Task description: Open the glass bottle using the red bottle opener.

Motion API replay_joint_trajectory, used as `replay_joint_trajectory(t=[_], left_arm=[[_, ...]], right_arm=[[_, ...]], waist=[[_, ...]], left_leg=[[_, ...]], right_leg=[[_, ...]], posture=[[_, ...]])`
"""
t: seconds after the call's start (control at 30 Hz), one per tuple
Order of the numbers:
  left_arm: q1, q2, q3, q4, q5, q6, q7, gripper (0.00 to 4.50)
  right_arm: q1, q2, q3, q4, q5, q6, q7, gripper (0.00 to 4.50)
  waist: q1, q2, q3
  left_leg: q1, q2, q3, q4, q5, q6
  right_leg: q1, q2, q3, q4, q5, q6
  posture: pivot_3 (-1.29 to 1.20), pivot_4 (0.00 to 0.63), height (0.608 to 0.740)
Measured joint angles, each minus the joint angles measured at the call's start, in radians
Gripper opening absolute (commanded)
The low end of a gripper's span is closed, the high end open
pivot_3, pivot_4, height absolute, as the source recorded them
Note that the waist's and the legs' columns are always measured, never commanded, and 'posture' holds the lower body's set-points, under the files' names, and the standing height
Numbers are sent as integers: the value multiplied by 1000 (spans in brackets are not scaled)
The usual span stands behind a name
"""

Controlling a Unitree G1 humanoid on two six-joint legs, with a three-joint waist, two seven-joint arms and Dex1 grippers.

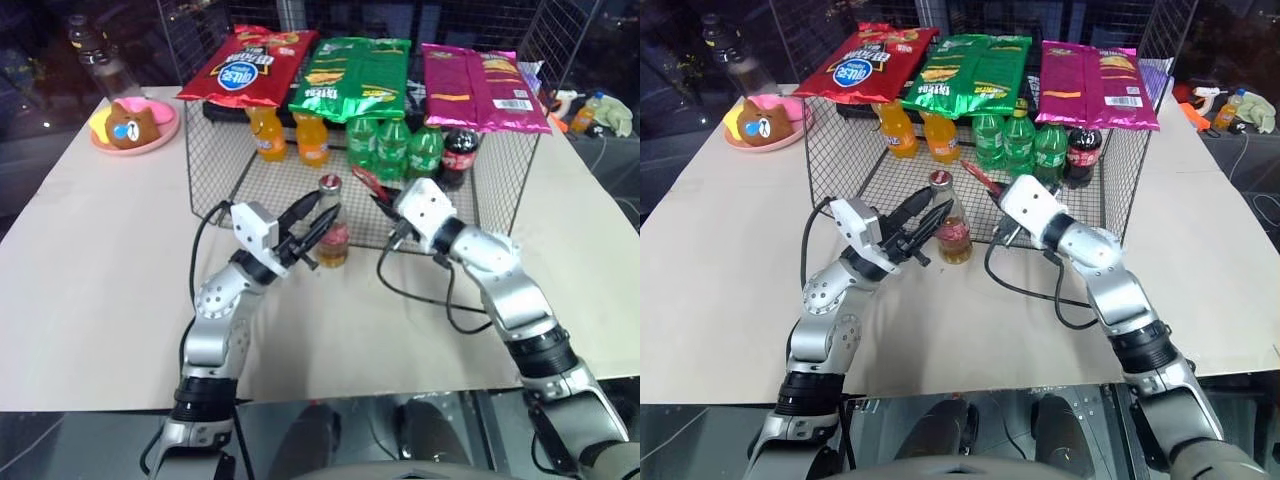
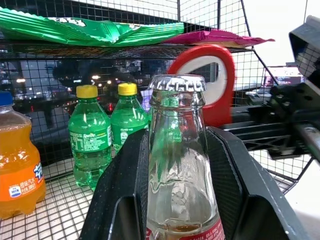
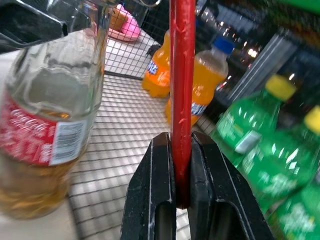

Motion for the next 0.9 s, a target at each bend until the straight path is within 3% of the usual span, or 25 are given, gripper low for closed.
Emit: replay_joint_trajectory(t=[0.4, 0.9], left_arm=[[-10, -5, -6, 26, 0, -23, -7, 1233], [-9, -18, -1, 35, -3, -17, 1, 1233]], right_arm=[[-40, 48, 55, 189, -180, -324, -125, 14], [-158, 51, 77, 514, -459, -671, -453, 14]], waist=[[-1, 0, -1], [-3, 0, -2]], left_leg=[[1, 0, 0, 0, 0, 0], [3, 0, 3, 0, 1, -1]], right_leg=[[0, 0, 0, 1, 0, 0], [0, 1, 4, 4, 0, 0]], posture=[[0, 150, 740], [0, 150, 740]])
